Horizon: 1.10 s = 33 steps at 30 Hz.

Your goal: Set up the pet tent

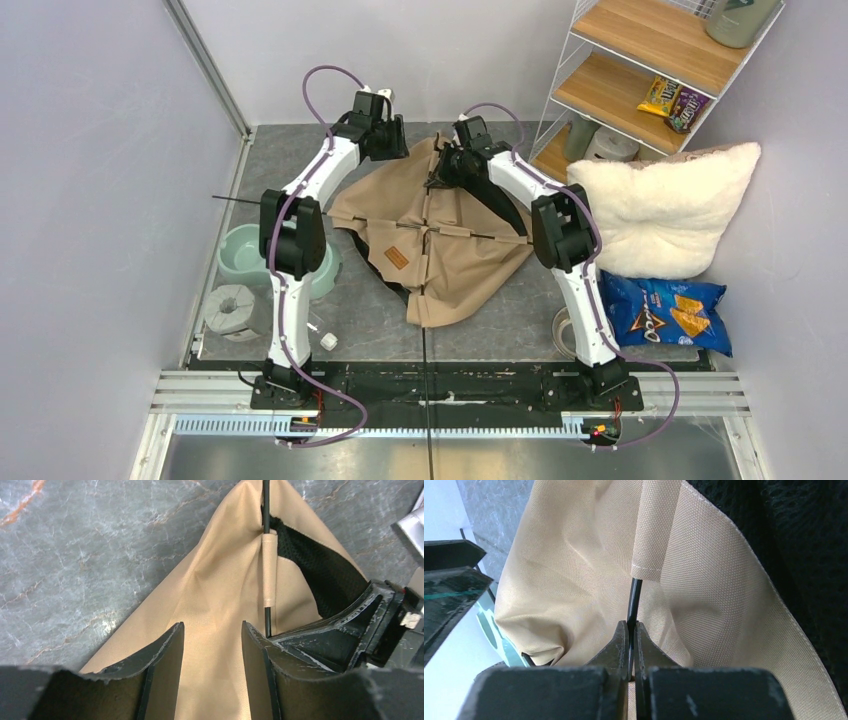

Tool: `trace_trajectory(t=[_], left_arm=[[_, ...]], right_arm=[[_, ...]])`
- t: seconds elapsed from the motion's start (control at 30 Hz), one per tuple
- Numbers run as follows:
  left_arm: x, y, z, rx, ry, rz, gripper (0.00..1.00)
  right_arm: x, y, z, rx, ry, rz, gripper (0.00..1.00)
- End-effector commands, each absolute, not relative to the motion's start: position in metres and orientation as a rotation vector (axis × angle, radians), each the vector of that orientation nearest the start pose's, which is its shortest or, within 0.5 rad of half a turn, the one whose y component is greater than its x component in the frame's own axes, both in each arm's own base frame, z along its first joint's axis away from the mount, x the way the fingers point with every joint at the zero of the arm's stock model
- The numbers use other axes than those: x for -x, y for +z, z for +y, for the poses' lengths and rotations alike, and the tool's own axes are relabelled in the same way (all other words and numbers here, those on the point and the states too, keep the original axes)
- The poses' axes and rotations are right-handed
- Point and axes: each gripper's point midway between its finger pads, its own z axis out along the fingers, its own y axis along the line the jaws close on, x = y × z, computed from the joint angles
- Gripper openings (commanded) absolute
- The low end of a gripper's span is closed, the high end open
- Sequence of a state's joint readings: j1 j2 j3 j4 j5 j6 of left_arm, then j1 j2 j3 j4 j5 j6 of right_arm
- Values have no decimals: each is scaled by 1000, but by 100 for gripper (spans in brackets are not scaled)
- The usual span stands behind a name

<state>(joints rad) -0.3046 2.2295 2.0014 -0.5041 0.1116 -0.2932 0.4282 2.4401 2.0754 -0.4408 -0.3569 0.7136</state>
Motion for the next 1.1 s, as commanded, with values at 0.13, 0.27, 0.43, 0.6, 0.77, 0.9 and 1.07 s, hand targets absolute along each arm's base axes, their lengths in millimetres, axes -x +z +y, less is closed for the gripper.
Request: trace_trajectory(t=[0.13, 0.27, 0.43, 0.6, 0.77, 0.9, 1.07], left_arm=[[-547, 159, -201, -82, -416, 2291, 53], [-543, 162, -207, -87, -461, 2294, 53], [-535, 170, -212, -86, -513, 2293, 53], [-524, 179, -216, -76, -572, 2293, 53], [-508, 188, -218, -71, -624, 2288, 53], [-490, 191, -220, -82, -671, 2296, 53], [-467, 192, -220, -58, -717, 2297, 54]], right_arm=[[-526, 99, 362, 101, 1086, 2383, 0], [-527, 95, 352, 25, 1008, 2425, 15], [-515, 120, 324, -117, 896, 2441, 49], [-492, 153, 304, -150, 832, 2432, 63], [-464, 166, 263, -245, 641, 2455, 68], [-425, 166, 212, -330, 399, 2487, 69], [-365, 154, 145, -498, 95, 2501, 68]])
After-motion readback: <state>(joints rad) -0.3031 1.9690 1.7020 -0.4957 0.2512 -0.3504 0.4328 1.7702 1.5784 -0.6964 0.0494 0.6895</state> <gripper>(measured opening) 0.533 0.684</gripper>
